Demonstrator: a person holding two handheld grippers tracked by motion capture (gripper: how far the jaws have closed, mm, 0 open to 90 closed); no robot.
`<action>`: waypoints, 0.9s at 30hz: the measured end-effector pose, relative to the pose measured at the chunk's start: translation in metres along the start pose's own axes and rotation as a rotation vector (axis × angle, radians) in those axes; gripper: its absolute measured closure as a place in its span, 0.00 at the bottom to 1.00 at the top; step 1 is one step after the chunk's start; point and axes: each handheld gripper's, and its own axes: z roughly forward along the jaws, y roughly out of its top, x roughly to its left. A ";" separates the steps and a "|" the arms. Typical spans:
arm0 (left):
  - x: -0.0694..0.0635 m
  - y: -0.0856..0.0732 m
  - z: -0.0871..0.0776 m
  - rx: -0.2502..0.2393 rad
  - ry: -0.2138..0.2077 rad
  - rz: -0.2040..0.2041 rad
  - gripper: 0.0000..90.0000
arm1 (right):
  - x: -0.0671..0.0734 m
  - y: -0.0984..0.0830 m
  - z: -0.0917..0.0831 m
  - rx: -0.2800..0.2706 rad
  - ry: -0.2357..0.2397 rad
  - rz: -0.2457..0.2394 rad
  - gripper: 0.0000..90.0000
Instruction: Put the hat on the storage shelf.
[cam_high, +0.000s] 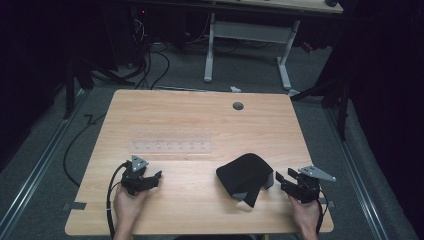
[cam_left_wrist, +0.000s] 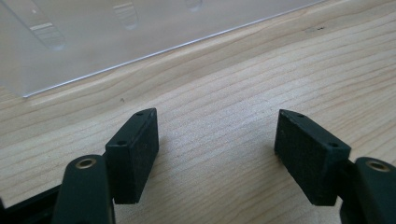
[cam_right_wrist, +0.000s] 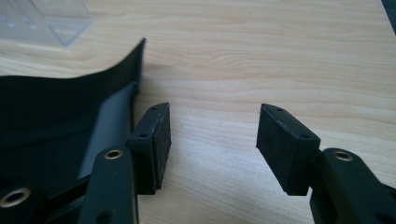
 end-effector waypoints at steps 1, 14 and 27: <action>0.000 0.000 0.000 0.000 0.000 0.000 0.34 | 0.000 0.001 -0.002 -0.009 0.010 0.002 0.50; 0.000 0.000 0.000 -0.001 0.001 -0.002 0.35 | 0.018 0.010 -0.007 -0.032 0.100 -0.006 0.48; 0.000 0.000 0.000 -0.001 0.002 -0.002 0.34 | 0.034 0.016 0.022 0.036 0.163 -0.050 0.43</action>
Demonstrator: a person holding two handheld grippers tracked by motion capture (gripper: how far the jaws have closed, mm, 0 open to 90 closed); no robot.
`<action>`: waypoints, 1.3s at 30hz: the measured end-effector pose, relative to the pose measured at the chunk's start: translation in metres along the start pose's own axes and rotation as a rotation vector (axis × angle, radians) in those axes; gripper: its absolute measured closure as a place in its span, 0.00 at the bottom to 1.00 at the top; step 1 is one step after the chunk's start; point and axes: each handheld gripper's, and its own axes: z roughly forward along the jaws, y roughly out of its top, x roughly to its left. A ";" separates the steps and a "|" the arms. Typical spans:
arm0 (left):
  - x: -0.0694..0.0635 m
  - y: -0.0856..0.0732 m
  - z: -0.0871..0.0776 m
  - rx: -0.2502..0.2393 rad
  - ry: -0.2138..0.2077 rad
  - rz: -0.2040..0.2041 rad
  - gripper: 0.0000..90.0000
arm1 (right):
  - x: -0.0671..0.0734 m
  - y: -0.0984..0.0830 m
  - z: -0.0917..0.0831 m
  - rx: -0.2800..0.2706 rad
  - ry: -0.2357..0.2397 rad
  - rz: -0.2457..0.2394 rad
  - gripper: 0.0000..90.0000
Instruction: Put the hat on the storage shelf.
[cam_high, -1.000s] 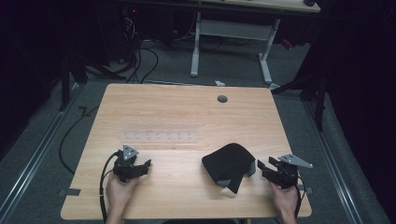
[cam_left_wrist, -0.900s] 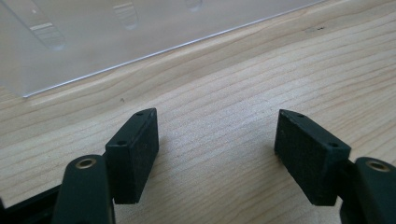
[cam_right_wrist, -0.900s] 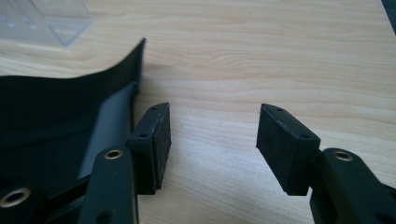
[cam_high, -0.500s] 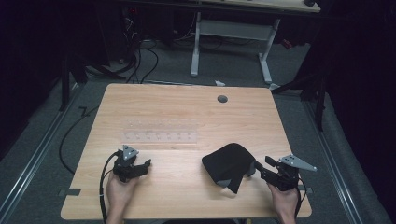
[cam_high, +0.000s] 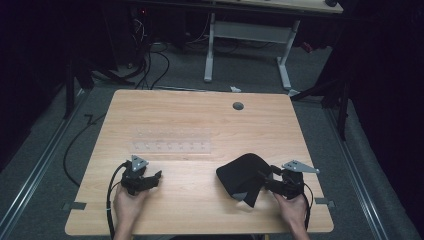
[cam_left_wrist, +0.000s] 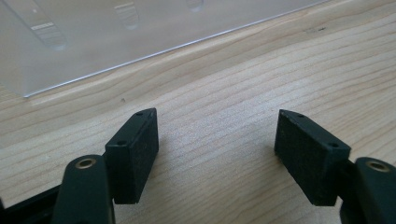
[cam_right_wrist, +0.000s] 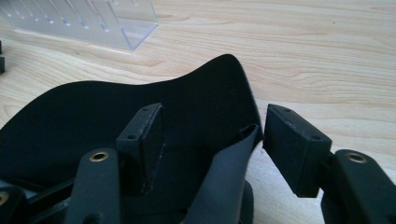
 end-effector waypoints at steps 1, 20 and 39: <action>0.000 0.000 0.000 0.000 0.000 0.000 0.34 | 0.001 0.000 0.002 0.006 0.007 0.008 0.42; 0.000 0.000 0.000 0.001 0.001 0.004 0.33 | 0.000 -0.005 0.029 0.066 0.092 0.030 0.46; -0.001 0.000 0.001 -0.004 0.014 -0.001 0.32 | -0.004 -0.011 0.032 0.049 0.153 0.032 0.73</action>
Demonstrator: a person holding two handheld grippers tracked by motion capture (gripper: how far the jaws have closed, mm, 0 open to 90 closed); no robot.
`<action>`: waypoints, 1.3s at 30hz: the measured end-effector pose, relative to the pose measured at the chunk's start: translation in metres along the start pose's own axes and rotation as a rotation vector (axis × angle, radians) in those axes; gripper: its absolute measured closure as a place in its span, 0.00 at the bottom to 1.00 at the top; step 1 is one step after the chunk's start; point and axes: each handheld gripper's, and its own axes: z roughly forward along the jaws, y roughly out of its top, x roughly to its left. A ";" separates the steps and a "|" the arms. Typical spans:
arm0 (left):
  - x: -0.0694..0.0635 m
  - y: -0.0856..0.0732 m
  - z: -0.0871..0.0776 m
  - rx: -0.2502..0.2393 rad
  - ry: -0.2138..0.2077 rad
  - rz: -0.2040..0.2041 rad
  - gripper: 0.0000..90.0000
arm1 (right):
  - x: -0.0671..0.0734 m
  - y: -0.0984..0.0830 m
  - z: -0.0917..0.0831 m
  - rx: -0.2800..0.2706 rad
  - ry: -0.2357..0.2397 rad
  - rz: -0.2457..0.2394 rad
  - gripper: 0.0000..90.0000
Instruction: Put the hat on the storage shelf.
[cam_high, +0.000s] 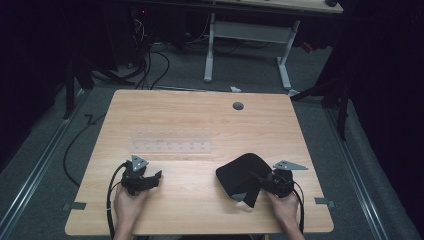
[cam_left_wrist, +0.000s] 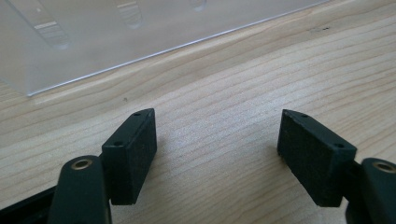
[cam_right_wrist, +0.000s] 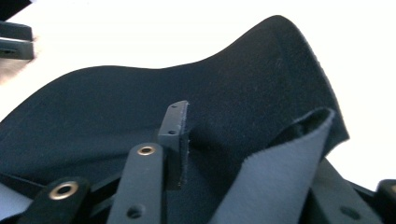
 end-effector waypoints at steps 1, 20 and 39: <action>0.000 0.000 0.000 0.000 0.000 0.000 0.32 | -0.001 0.000 0.000 -0.001 0.007 0.000 0.74; -0.002 0.000 0.002 0.006 0.000 0.002 0.29 | 0.004 0.010 -0.009 -0.025 0.104 -0.013 0.91; -0.007 -0.001 0.000 0.018 -0.052 -0.003 0.24 | 0.016 0.026 -0.015 -0.045 0.097 -0.027 0.92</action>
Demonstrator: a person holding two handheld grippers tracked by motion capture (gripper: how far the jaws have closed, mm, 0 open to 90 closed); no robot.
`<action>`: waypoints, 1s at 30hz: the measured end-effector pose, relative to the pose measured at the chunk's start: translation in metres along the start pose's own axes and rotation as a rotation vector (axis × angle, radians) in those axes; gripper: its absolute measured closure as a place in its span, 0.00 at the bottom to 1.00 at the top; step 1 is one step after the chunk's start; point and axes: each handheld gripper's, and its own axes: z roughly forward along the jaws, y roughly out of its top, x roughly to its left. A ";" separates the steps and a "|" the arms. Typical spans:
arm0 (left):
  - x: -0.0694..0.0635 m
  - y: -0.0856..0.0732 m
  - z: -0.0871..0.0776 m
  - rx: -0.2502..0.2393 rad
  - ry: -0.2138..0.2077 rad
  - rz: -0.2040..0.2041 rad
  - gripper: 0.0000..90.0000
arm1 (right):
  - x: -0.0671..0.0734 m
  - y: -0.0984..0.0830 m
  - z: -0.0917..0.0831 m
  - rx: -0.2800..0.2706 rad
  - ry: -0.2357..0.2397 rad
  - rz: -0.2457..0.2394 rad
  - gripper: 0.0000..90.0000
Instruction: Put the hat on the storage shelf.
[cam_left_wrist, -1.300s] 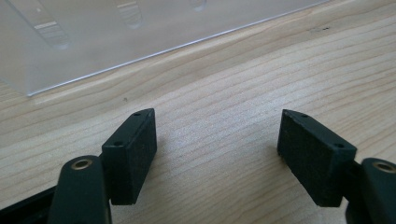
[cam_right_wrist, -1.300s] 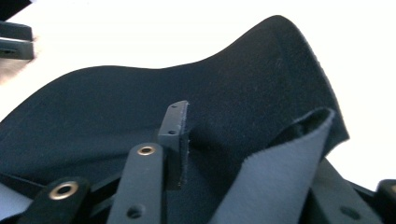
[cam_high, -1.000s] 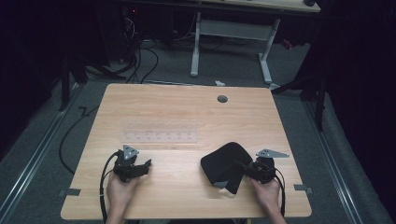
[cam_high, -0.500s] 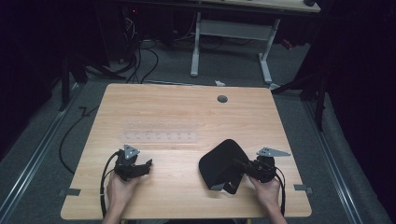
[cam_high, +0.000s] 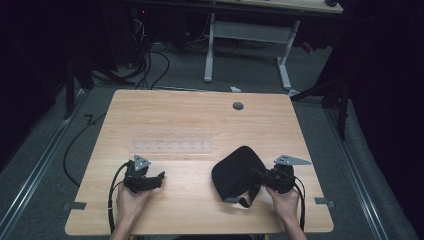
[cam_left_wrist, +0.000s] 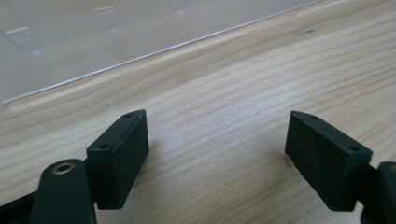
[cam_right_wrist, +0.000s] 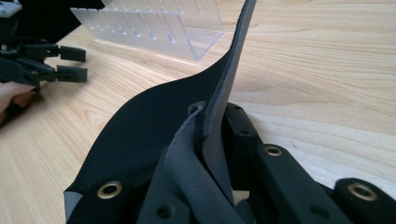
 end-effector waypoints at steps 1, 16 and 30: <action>-0.002 0.000 -0.001 -0.006 -0.011 0.001 0.24 | 0.001 0.001 0.000 -0.002 0.003 -0.002 0.92; -0.041 0.002 -0.022 0.014 -0.257 0.056 0.23 | 0.006 0.008 -0.001 -0.037 0.061 0.042 0.92; -0.090 -0.007 -0.034 0.019 -0.400 0.167 0.24 | 0.017 0.017 0.003 -0.029 0.081 0.039 0.92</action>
